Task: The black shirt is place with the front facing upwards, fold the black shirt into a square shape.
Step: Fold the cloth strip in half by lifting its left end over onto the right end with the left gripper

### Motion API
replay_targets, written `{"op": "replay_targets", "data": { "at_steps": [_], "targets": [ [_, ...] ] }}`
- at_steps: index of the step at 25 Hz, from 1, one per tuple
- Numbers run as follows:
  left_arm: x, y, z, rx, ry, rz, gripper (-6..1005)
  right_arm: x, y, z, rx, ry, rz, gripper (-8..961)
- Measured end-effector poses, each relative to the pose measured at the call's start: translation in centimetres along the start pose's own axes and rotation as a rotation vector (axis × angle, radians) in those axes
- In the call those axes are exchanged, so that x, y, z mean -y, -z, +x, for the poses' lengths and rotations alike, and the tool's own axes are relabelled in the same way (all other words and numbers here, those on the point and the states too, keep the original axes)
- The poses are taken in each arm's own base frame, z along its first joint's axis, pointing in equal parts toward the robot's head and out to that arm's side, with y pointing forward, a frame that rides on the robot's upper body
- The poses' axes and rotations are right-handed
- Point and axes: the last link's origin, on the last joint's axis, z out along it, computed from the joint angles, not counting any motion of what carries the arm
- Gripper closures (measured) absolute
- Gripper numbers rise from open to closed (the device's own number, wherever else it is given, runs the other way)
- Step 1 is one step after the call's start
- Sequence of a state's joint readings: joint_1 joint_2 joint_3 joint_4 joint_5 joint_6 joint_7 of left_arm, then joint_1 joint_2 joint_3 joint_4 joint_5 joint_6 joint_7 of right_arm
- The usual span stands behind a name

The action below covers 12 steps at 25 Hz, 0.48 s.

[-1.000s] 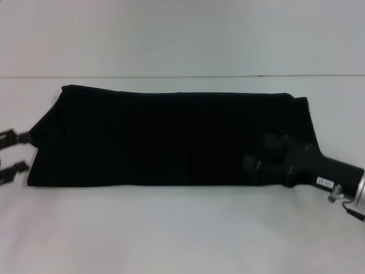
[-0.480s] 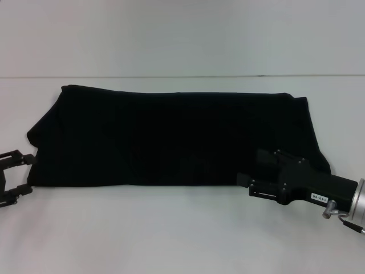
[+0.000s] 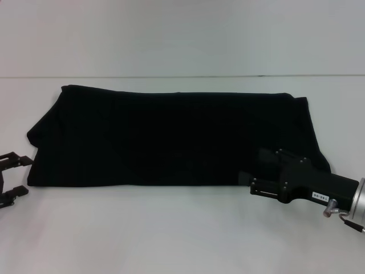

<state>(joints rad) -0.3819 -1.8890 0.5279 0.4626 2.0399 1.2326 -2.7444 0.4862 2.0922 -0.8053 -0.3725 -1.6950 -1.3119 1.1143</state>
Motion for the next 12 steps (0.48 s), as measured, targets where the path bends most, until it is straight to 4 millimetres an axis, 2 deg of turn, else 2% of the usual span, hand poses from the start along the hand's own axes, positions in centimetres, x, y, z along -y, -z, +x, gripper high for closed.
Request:
{"op": "replay_targets", "data": {
  "at_steps": [12],
  "targets": [
    [-0.52, -1.01, -0.09, 0.000, -0.016, 0.006, 274, 0.04, -0.24, -0.09, -0.004, -0.004, 0.000, 8]
  ]
}}
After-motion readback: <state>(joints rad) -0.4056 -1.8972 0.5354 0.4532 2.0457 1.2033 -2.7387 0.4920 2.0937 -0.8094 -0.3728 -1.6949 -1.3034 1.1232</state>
